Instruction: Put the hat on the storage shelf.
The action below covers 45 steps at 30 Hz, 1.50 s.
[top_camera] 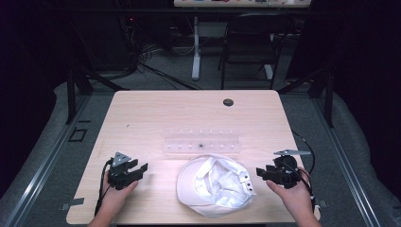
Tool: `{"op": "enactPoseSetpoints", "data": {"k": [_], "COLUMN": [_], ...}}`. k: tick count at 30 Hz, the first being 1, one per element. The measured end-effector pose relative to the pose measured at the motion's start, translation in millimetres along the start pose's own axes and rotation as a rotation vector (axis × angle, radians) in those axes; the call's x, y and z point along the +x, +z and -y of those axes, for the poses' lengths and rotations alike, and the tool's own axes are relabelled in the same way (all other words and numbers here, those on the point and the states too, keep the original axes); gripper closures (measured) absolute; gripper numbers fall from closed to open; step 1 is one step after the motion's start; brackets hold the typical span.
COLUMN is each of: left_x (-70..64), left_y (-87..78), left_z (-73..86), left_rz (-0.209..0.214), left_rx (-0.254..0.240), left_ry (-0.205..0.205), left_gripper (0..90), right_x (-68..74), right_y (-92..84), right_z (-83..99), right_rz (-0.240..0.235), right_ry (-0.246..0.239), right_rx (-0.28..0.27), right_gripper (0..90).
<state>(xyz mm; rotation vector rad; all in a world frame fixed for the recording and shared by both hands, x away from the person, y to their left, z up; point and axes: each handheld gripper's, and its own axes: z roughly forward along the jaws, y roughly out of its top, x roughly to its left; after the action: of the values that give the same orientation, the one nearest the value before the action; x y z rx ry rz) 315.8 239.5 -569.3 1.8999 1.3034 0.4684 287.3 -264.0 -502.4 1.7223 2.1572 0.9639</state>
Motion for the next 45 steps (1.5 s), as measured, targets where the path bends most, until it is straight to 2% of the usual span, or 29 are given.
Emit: {"op": "enactPoseSetpoints", "data": {"k": [1, 5, 6, 11, 14, 17, 18, 21, 24, 26, 29, 30, 31, 32, 33, 34, 35, 37, 38, 40, 41, 42, 45], "left_x": [1.0, 4.2, 5.3, 5.7, 4.5, 4.0, 3.3, 2.6, 2.0, 1.0, 0.3, -0.4, -0.7, -0.7, -1.0, -1.2, -1.4, -1.8, -2.3, -2.4, -2.6, -2.8, -2.9], "left_y": [0.1, -0.2, -0.6, -2.7, -3.5, -3.8, -3.6, -3.0, -2.0, -1.7, -1.3, -1.6, -1.4, -1.4, -1.0, -0.6, -0.3, 0.1, 0.6, 0.6, 0.5, 0.4, 0.6], "left_z": [0.3, 0.6, 0.7, 1.0, 0.3, -0.1, -0.2, -0.2, 0.2, 0.3, 0.5, 0.4, 0.5, 0.5, 0.5, 0.6, 0.6, 0.6, 0.6, 0.6, 0.5, 0.5, 0.5], "left_rz": [-0.015, -0.016, -0.012, -0.008, -0.013, -0.006, -0.005, -0.006, -0.004, -0.002, 0.000, 0.001, 0.003, 0.003, 0.003, 0.005, 0.005, 0.003, 0.005, 0.007, 0.009, 0.011, 0.011], "left_rx": [0.000, 0.008, 0.005, 0.016, 0.016, 0.016, 0.019, 0.023, 0.025, 0.025, 0.020, 0.023, 0.023, 0.023, 0.024, 0.024, 0.025, 0.032, 0.030, 0.030, 0.029, 0.028, 0.029], "left_ry": [-0.026, -0.043, -0.043, -0.029, -0.005, 0.001, 0.010, 0.017, 0.020, 0.021, 0.025, 0.030, 0.032, 0.032, 0.034, 0.036, 0.036, 0.037, 0.040, 0.041, 0.042, 0.041, 0.045], "left_gripper": [50.6, 50.6, 50.5, 50.3, 50.4, 50.4, 50.4, 50.3, 50.2, 50.1, 50.0, 50.0, 49.9, 49.9, 49.9, 49.9, 49.9, 49.9, 49.9, 49.9, 49.8, 49.5, 49.5], "right_x": [1.1, 4.2, 6.4, 10.9, 14.8, 16.0, 16.6, 17.1, 18.3, 17.8, 17.4, 17.4, 15.9, 15.9, 18.7, 16.1, 19.3, 18.9, 20.3, 20.5, 22.1, 22.1, 23.6], "right_y": [-1.9, -5.5, -7.8, -10.6, -11.5, -11.2, -10.2, -7.6, -4.5, -1.3, 3.4, 9.0, 9.8, 9.8, 13.9, 14.4, 17.9, 21.2, 24.7, 26.4, 28.4, 30.7, 32.8], "right_z": [-2.4, -8.9, -14.0, -21.9, -27.6, -29.0, -30.0, -30.0, -29.3, -28.1, -25.6, -22.4, -22.7, -22.7, -19.1, -20.3, -17.1, -16.4, -14.9, -14.0, -13.0, -12.7, -12.2], "right_rz": [-0.001, -0.023, -0.037, -0.075, -0.110, -0.115, -0.137, -0.174, -0.182, -0.205, -0.214, -0.207, -0.219, -0.219, -0.222, -0.235, -0.232, -0.245, -0.257, -0.263, -0.266, -0.274, -0.277], "right_ry": [0.001, -0.008, -0.014, 0.002, 0.013, 0.018, 0.037, 0.060, 0.054, 0.076, 0.094, 0.098, 0.086, 0.086, 0.132, 0.085, 0.125, 0.112, 0.130, 0.132, 0.154, 0.139, 0.142], "right_rx": [0.010, 0.035, 0.063, 0.100, 0.151, 0.170, 0.197, 0.230, 0.272, 0.298, 0.300, 0.315, 0.348, 0.348, 0.316, 0.370, 0.333, 0.348, 0.355, 0.362, 0.363, 0.390, 0.390], "right_gripper": [53.3, 53.2, 53.5, 54.9, 57.3, 57.5, 57.4, 56.3, 54.4, 53.8, 53.8, 53.9, 53.9, 53.9, 54.0, 54.1, 54.2, 54.4, 54.7, 55.9, 57.1, 58.5, 59.8]}}
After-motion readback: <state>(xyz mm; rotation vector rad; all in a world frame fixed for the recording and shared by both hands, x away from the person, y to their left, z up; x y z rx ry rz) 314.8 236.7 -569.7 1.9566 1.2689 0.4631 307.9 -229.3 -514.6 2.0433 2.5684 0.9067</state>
